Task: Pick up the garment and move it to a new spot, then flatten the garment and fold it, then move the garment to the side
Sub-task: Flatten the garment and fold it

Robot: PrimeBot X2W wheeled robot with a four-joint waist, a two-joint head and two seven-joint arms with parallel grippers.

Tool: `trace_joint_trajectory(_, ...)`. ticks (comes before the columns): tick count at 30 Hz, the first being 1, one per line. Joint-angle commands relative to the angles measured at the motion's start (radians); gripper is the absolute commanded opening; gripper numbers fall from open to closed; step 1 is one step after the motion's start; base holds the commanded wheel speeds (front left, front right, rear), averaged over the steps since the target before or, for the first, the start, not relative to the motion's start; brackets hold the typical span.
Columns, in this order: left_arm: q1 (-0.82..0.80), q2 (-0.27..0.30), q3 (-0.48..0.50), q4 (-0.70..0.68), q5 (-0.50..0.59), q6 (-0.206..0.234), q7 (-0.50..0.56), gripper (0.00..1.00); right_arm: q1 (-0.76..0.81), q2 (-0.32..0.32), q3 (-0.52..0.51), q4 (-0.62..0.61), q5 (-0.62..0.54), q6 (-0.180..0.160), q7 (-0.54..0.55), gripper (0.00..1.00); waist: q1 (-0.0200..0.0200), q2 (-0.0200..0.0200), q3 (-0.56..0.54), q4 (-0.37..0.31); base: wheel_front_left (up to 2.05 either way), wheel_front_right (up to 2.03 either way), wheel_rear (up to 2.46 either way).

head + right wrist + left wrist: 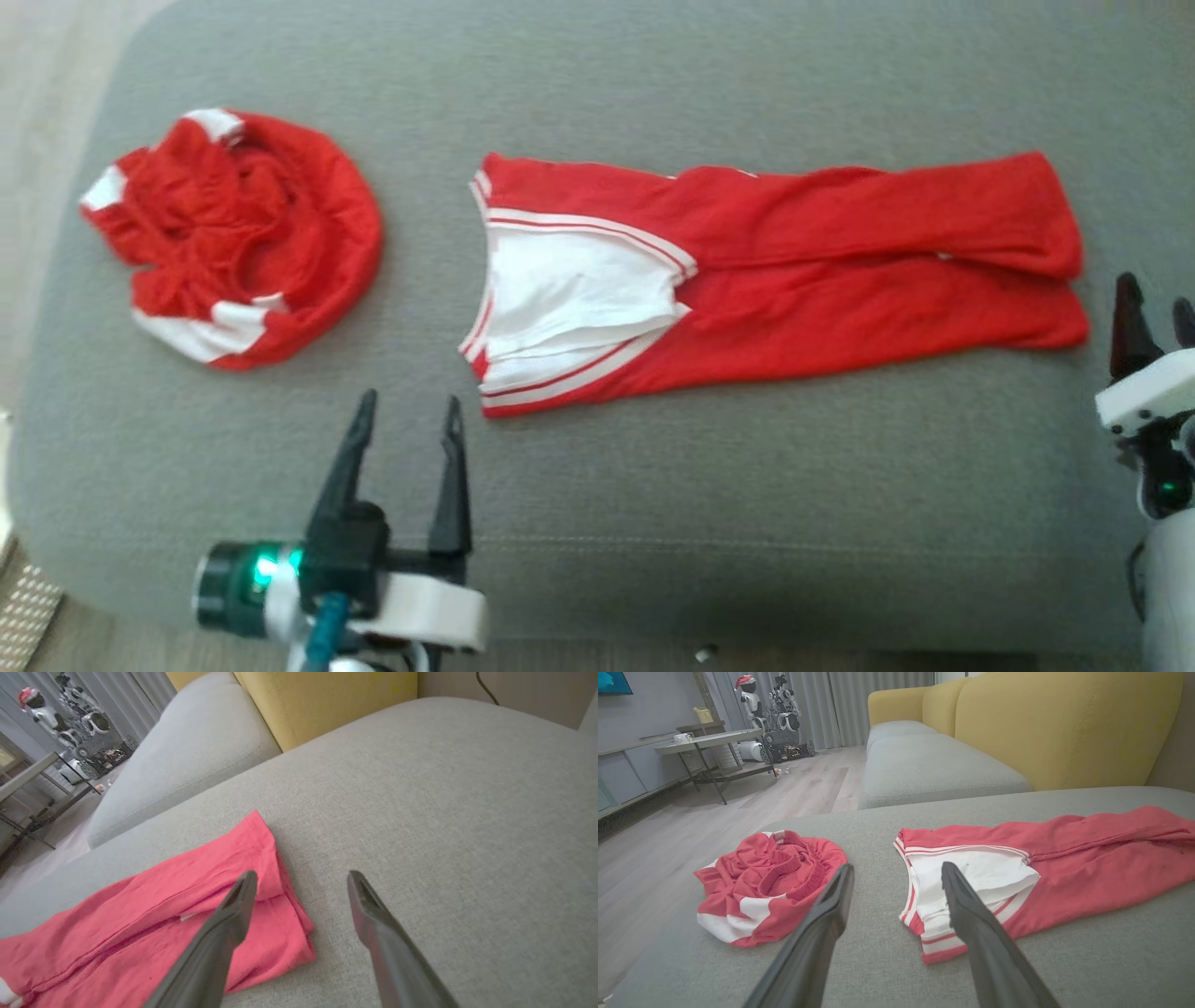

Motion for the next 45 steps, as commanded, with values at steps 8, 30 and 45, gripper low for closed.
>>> trace_joint_trajectory(8,-0.038,-0.055,0.026,0.001,0.130,-0.086,-0.012,1.00,-0.166,-0.047,-0.129,0.119,-0.232,0.003,0.076,1.00,0.0001,-0.0001,0.015,0.097,0.00,0.00,0.00)
trace_joint_trajectory(30,-0.030,-0.140,0.090,0.077,0.208,-0.176,-0.012,1.00,-0.287,-0.021,-0.290,0.329,-0.534,0.003,0.250,0.00,0.0001,-0.0001,0.044,0.103,0.00,0.00,0.00)
trace_joint_trajectory(45,-0.009,-0.157,0.139,0.074,0.234,-0.216,-0.012,1.00,-0.345,-0.168,-0.124,0.187,-0.671,0.003,0.240,0.00,0.0001,-0.0001,0.006,-0.067,0.00,0.00,0.00)
